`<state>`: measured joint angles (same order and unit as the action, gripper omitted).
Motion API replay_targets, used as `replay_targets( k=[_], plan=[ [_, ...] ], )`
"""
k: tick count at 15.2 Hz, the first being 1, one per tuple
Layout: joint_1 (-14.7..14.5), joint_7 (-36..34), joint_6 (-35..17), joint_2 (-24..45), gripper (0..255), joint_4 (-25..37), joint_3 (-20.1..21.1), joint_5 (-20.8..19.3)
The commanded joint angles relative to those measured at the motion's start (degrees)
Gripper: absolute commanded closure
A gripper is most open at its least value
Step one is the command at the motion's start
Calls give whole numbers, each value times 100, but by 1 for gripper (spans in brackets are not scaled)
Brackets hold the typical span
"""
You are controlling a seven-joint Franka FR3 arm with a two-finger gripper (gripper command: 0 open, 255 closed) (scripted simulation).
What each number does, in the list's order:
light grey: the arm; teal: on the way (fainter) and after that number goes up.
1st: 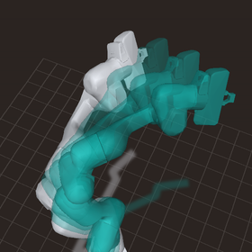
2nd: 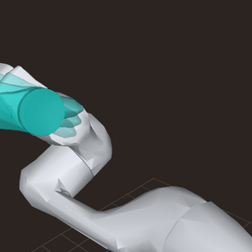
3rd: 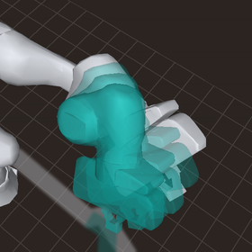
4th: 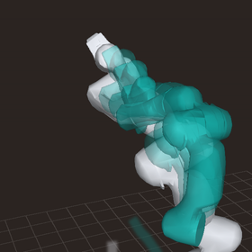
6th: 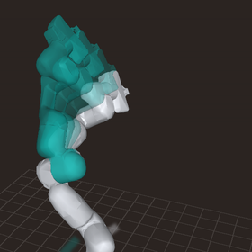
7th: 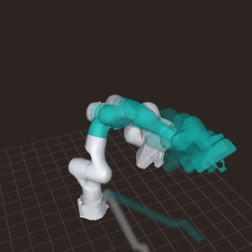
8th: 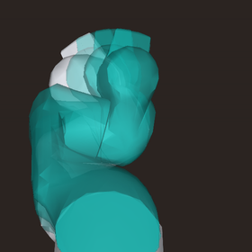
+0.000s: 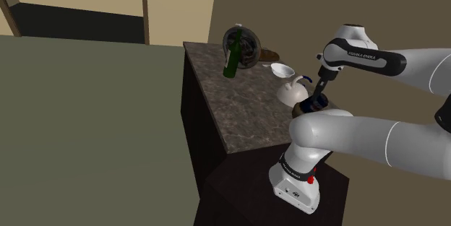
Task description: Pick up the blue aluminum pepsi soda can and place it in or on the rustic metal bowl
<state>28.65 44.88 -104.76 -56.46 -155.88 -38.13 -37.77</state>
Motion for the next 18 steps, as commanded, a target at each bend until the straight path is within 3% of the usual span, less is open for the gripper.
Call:
replay_targets(
  k=[1,6,7,12,16,18],
  plan=[
    [3,0,-21,5,255,-9,-14,-13],
    [2,0,-21,5,255,-9,-14,-13],
    [2,0,-21,5,0,-9,-14,-13],
    [2,0,-21,6,0,-8,-14,-13],
    [-108,66,679,-103,0,564,442,399],
    [-108,66,679,-102,0,564,443,399]
  ],
)
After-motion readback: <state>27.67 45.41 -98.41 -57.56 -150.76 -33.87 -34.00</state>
